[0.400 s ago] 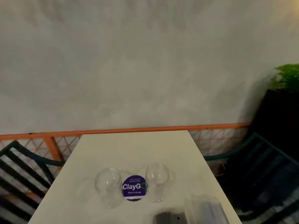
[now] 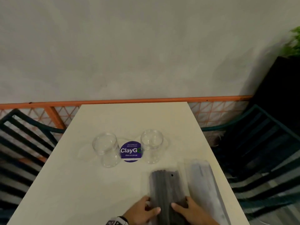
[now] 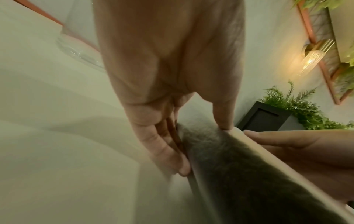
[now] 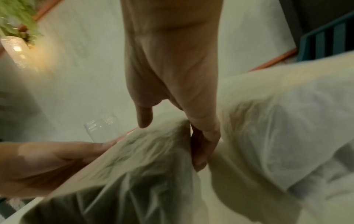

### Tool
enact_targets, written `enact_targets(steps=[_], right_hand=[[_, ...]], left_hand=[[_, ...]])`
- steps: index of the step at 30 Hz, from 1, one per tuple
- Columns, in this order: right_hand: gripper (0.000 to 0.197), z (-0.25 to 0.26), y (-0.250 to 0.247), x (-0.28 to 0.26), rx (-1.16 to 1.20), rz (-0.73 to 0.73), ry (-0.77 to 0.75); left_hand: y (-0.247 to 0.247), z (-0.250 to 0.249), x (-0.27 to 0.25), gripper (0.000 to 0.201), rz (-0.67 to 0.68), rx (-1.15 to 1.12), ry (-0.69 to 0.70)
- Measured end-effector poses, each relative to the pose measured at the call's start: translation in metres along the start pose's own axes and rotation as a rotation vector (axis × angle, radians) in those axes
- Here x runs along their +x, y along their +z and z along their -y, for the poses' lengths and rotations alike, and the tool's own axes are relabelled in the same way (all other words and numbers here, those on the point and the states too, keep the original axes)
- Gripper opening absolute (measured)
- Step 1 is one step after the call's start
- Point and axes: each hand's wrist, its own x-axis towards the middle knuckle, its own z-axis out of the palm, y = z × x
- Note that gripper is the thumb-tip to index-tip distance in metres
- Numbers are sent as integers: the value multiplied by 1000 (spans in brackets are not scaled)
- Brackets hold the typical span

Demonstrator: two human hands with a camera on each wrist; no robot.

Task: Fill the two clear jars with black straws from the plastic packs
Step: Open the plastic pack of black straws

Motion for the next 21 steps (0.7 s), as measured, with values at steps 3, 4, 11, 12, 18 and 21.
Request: enact_targets(steps=[3, 4, 11, 12, 18, 21], right_hand=[[68, 8, -5, 5, 124, 103, -48], [71, 14, -6, 3, 82, 135, -56], [54, 53, 4, -8, -160, 118, -401], [54, 62, 8, -14, -225, 109, -449], [63, 95, 34, -28, -607, -44, -856], [61, 104, 45, -24, -759, -75, -916]], left_hand=[[2, 13, -3, 56, -19, -72, -15], [-1, 17, -4, 71, -33, -70, -9], [-38, 10, -55, 54, -344, -232, -8], [-47, 7, -63, 49, -443, -284, 22], [-95, -13, -97, 33, -640, -315, 243], [-106, -9, -102, 46, -584, -284, 252]])
